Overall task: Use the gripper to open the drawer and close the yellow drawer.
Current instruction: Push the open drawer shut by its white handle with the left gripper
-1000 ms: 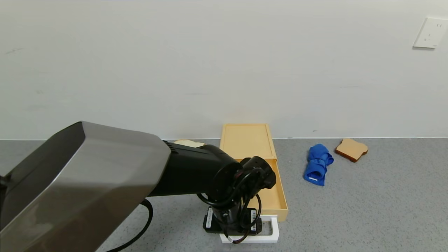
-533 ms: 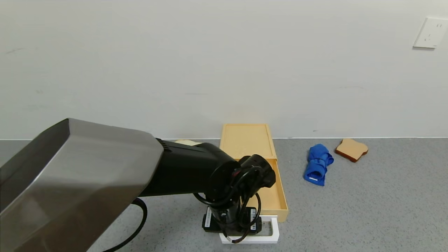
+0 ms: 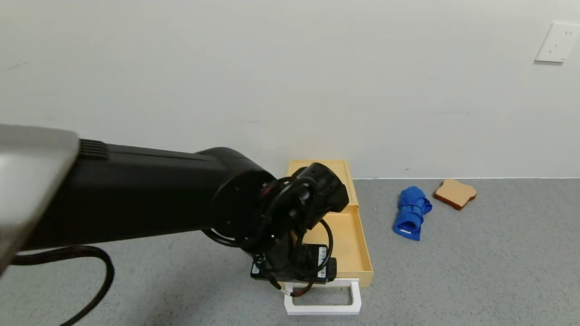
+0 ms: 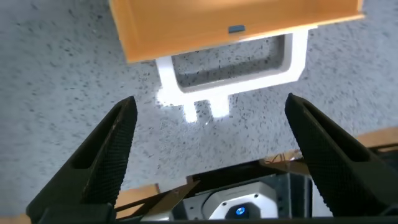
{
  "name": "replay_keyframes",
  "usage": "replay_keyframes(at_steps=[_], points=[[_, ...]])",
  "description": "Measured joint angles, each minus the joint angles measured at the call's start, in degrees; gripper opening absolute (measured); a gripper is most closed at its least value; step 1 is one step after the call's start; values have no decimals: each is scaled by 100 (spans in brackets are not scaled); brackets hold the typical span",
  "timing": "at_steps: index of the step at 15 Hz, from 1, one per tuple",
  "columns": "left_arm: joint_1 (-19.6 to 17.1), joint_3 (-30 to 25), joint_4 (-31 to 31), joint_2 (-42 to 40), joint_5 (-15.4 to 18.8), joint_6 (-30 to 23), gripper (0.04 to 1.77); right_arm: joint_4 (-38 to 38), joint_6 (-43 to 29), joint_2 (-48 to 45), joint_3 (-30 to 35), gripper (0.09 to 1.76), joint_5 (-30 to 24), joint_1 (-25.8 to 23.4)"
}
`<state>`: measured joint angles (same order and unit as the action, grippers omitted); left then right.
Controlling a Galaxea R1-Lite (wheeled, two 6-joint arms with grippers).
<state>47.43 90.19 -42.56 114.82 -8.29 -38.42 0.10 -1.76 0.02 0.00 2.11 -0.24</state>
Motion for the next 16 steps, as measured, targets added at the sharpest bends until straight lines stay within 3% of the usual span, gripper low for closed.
replay_keyframes(at_steps=[5, 9, 13, 16], points=[[-141, -105, -145, -1017, 184, 998, 172, -2, 0, 0, 0, 171, 1, -2], [-603, -446, 149, -1909, 1076, 1925, 172, -2, 0, 0, 0, 171, 0, -2], [-1240, -1475, 1406, -2783, 1851, 2872, 172, 0, 0, 0, 0, 171, 0, -2], [-1477, -2148, 2583, -3131, 2085, 2978, 172, -2, 0, 0, 0, 171, 0, 0]])
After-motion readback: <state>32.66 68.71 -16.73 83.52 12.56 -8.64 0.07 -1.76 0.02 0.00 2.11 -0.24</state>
